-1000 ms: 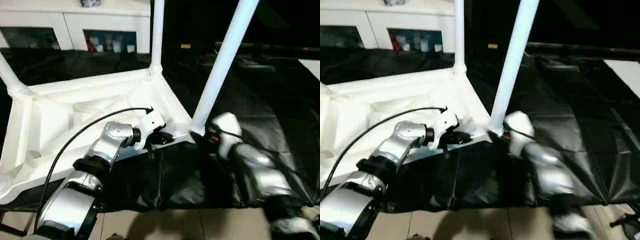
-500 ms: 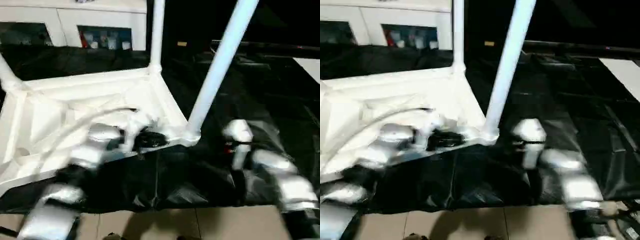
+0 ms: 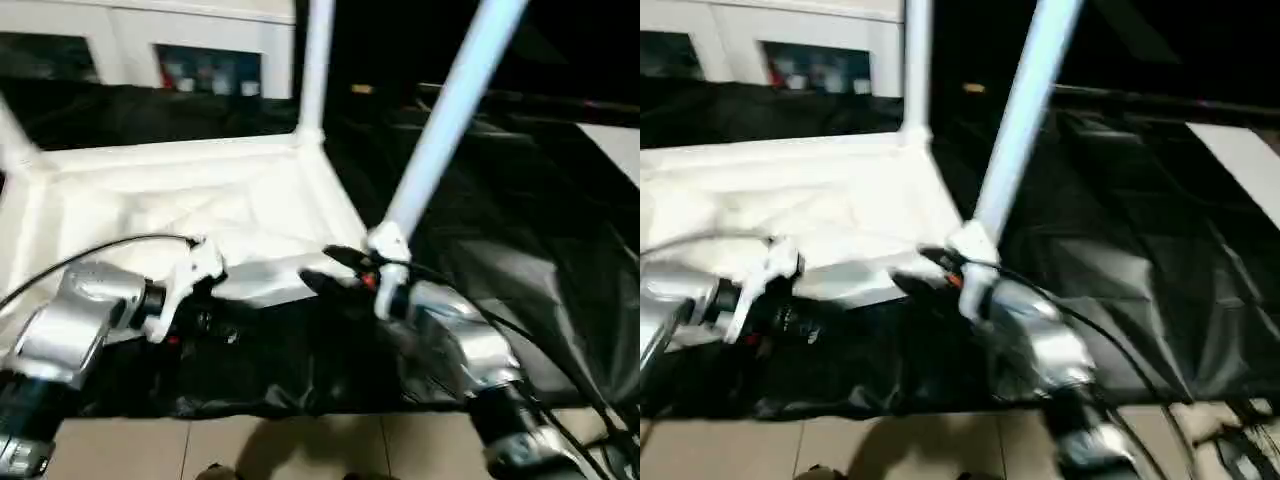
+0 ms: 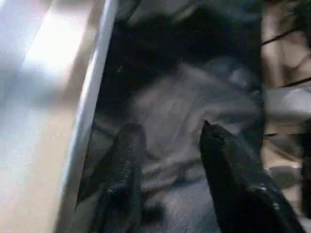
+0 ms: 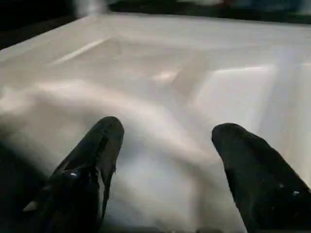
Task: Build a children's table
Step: Rotate table base
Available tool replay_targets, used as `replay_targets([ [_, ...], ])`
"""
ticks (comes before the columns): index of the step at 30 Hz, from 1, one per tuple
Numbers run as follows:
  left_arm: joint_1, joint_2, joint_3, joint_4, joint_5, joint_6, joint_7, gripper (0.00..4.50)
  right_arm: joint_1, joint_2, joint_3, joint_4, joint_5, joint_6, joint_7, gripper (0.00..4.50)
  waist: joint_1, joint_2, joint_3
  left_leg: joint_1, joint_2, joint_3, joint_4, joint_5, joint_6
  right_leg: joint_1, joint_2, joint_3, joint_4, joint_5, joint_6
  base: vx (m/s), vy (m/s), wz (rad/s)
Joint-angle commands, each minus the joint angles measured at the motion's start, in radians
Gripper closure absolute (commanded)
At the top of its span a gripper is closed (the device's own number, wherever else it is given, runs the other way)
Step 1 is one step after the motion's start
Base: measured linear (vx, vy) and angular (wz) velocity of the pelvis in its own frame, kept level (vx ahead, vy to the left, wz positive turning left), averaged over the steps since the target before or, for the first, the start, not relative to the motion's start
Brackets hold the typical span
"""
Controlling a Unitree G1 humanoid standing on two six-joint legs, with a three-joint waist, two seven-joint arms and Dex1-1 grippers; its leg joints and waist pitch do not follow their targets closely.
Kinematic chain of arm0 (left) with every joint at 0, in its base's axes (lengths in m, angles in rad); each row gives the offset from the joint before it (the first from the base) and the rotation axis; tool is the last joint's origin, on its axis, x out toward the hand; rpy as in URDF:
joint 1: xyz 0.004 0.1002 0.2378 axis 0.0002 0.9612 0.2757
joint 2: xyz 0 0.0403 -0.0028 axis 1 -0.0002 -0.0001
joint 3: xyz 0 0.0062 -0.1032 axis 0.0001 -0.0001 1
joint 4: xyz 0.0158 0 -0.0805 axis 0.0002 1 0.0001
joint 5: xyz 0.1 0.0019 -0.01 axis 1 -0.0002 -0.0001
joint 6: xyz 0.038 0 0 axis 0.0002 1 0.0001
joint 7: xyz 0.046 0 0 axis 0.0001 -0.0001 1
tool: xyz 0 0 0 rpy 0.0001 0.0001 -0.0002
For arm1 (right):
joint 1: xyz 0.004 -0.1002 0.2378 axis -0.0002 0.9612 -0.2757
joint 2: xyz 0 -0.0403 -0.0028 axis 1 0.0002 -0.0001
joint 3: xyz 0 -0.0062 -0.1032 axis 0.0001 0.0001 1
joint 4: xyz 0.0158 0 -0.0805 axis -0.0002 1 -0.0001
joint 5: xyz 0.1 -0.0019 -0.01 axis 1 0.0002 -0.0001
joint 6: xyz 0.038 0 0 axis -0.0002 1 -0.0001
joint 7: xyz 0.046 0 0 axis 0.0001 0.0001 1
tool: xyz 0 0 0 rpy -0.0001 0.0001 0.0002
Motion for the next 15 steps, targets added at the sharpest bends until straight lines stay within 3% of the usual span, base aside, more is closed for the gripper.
replay_targets([
  [1,0.009,-0.013,0.007,-0.037,0.016,-0.006,0.049,2.11,-0.028,-0.002,-0.075,0.069,0.001,-0.035,-0.097,1.1,-0.003,0.028,-0.061,0.032,0.013,-0.003,-0.074,-0.291,-0.072,0.027,-0.029,0.03,-0.054,-0.247,-0.171,0.0,0.0,0.0],
  [3,0.019,-0.028,0.017,-0.039,0.027,-0.025,0.101,1.82,-0.071,0.007,-0.124,0.142,0.018,-0.057,-0.156,1.1,0.0,0.027,-0.063,0.029,0.011,-0.003,-0.072,-0.283,-0.069,0.031,-0.025,0.03,-0.051,-0.215,-0.156,0.0,0.0,0.0],
  [9,0.014,-0.053,0.035,-0.016,0.057,-0.079,0.197,1.5,-0.158,-0.018,-0.236,0.303,0.074,-0.131,-0.291,1.1,0.015,0.023,-0.068,0.028,0.007,0.001,-0.065,-0.252,-0.062,0.033,-0.024,0.029,-0.043,-0.165,-0.151,0.0,0.0,0.0],
  [14,-0.022,-0.091,0.052,0.05,0.093,-0.167,0.314,1.15,-0.23,-0.119,-0.299,0.457,0.064,-0.206,-0.377,1.1,0.023,0.019,-0.064,0.03,0.004,0.001,-0.06,-0.334,-0.067,0.027,-0.023,0.029,-0.056,-0.289,-0.121,0.0,0.0,0.0],
  [15,-0.033,-0.106,0.049,0.075,0.104,-0.194,0.346,0.95,-0.243,-0.155,-0.302,0.489,0.048,-0.222,-0.387,1.1,0.024,0.018,-0.065,0.025,0.004,-0.002,-0.06,-0.338,-0.066,0.029,-0.024,0.028,-0.057,-0.307,-0.115,0.0,0.0,0.0],
])
